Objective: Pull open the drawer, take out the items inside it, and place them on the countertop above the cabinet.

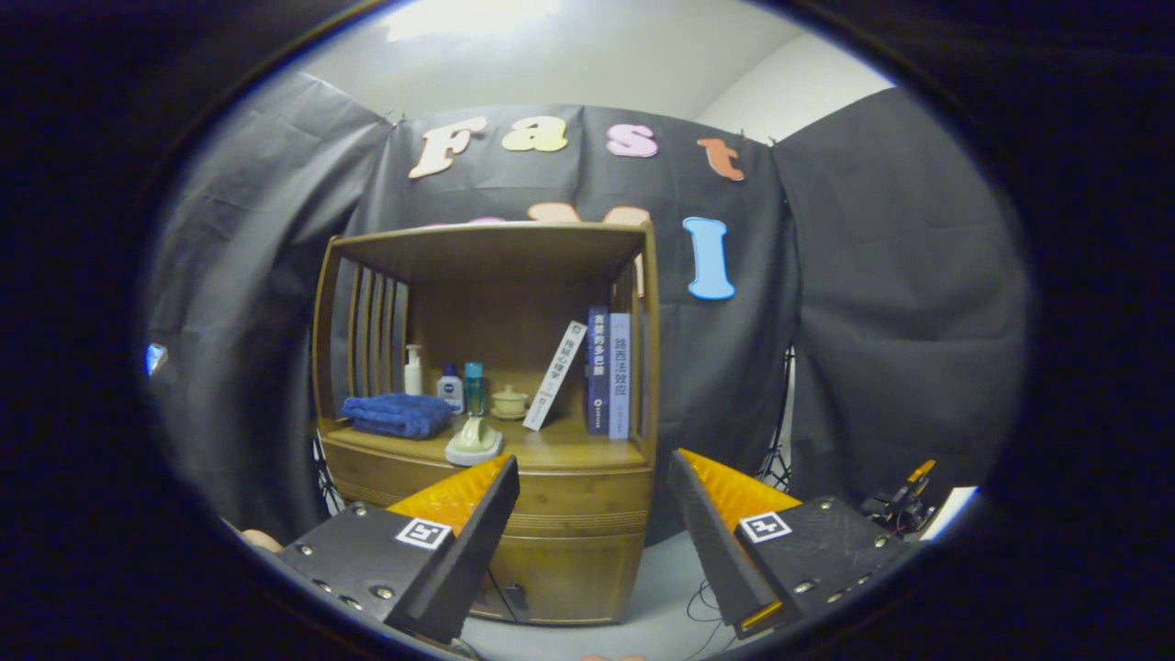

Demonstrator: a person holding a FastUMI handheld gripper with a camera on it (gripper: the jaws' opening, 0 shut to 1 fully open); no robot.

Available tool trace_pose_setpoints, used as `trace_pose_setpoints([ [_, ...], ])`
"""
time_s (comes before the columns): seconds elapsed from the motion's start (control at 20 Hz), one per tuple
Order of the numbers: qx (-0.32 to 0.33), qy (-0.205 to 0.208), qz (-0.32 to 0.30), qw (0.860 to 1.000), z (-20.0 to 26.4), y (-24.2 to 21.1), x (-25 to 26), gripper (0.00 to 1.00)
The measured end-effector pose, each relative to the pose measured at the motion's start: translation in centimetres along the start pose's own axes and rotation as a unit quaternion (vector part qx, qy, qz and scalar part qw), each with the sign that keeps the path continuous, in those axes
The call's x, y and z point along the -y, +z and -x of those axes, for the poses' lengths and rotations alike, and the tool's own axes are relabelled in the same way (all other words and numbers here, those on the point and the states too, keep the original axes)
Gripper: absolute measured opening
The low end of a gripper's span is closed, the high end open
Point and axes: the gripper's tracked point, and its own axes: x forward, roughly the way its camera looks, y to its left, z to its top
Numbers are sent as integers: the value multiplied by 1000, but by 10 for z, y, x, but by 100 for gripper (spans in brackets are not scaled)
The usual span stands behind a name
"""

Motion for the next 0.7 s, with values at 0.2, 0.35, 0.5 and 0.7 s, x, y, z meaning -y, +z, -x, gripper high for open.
trace_pose_setpoints([
  [0.2,16,-9,-8,1000,15,13,21,98],
  [0.35,18,-5,-2,1000,21,16,25,98],
  [0.5,22,-2,4,1000,23,18,27,98],
  [0.7,22,2,13,1000,15,15,29,98],
])
